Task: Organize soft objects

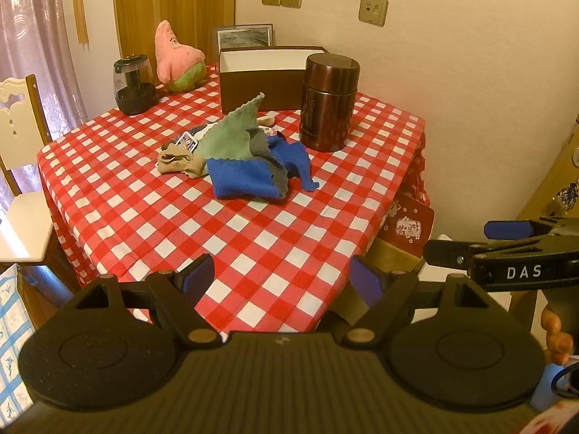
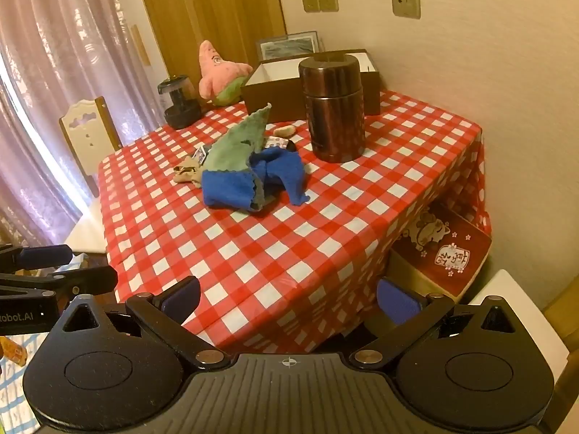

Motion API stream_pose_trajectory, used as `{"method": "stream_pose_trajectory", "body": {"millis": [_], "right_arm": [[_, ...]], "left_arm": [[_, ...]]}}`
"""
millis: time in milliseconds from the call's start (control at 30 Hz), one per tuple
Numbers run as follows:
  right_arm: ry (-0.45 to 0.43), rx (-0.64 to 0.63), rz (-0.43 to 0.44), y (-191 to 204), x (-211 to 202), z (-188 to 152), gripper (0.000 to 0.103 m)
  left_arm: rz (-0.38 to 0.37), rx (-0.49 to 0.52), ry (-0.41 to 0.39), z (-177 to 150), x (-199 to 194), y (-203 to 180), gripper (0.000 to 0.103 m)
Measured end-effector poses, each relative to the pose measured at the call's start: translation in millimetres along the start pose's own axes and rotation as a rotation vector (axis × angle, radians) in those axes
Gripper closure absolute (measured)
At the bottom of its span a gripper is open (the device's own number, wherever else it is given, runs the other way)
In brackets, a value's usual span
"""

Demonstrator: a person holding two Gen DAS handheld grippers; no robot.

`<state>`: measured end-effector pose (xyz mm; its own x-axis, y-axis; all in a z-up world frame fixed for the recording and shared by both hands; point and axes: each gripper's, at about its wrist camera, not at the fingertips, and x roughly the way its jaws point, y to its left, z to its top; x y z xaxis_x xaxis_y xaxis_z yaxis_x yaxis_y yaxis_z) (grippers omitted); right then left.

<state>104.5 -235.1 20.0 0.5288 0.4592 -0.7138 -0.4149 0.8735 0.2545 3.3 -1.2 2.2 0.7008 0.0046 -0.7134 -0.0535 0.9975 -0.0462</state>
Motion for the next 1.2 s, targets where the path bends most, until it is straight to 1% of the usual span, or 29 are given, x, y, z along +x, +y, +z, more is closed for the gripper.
{"method": "stream_pose_trajectory", "body": {"millis": [1200], "right_arm": [[0.000,0.004,0.000,1.7,6.0,4.8,0.000]], "left_arm": [[-0.001,0.002,0.007,-0.2,4.2,-0.2,0.023]]}}
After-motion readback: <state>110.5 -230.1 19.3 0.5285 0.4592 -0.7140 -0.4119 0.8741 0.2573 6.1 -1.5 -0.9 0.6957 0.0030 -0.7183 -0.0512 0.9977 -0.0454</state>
